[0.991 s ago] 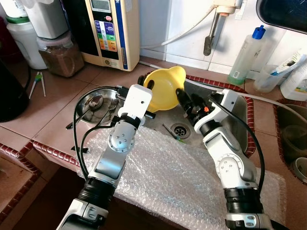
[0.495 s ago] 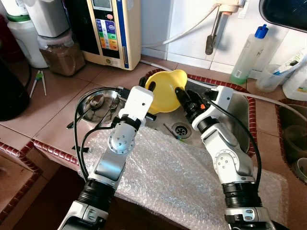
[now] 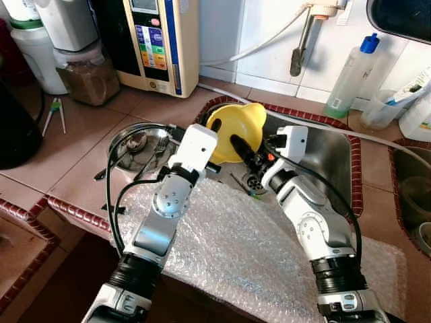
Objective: Kitchen organization
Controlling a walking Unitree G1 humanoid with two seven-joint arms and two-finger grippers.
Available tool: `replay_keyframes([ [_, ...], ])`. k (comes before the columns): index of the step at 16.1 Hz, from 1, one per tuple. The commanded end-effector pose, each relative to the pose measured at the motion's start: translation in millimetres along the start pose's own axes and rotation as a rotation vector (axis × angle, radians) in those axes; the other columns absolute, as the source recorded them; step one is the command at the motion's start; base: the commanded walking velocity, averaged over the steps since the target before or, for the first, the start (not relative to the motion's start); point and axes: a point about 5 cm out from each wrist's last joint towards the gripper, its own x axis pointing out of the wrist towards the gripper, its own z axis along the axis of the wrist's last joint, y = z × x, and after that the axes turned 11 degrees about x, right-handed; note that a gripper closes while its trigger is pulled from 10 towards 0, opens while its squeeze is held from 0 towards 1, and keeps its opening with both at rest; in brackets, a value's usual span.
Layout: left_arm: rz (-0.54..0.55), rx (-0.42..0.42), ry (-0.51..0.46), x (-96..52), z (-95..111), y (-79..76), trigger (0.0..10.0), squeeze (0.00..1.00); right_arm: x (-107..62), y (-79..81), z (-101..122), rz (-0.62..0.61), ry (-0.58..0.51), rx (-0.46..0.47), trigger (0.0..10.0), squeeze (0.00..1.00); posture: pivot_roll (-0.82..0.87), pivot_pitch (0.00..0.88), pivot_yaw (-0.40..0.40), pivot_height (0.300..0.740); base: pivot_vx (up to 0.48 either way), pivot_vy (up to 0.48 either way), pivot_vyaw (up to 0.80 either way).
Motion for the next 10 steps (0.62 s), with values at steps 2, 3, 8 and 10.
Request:
replay_keyframes([
  [2, 0.016, -0.002, -0.096, 6.8, 20, 4.6, 0.0, 0.00, -3.0, -9.8, -14, -0.072, 0.058, 0.010, 0.0, 0.00, 0.03, 0.085, 0.019, 0.740, 0.000, 0.000, 0.00],
  [3, 0.014, 0.000, -0.097, 7.0, 20, 4.9, 0.0, 0.00, -2.0, -13.5, -11, -0.102, 0.041, 0.008, 0.0, 0.00, 0.03, 0.083, 0.019, 0.740, 0.000, 0.000, 0.00],
  [8, 0.030, 0.009, -0.096, 7.6, 20, 9.0, 0.0, 0.00, 0.4, -21.9, -6, -0.145, 0.021, 0.023, 0.0, 0.00, 0.04, 0.084, 0.020, 0.740, 0.000, 0.000, 0.00],
  [10, 0.034, 0.011, -0.096, 7.2, 19, 10.2, 0.0, 0.00, 1.0, -21.6, -7, -0.143, 0.022, 0.037, 0.0, 0.00, 0.04, 0.083, 0.021, 0.740, 0.000, 0.000, 0.00],
])
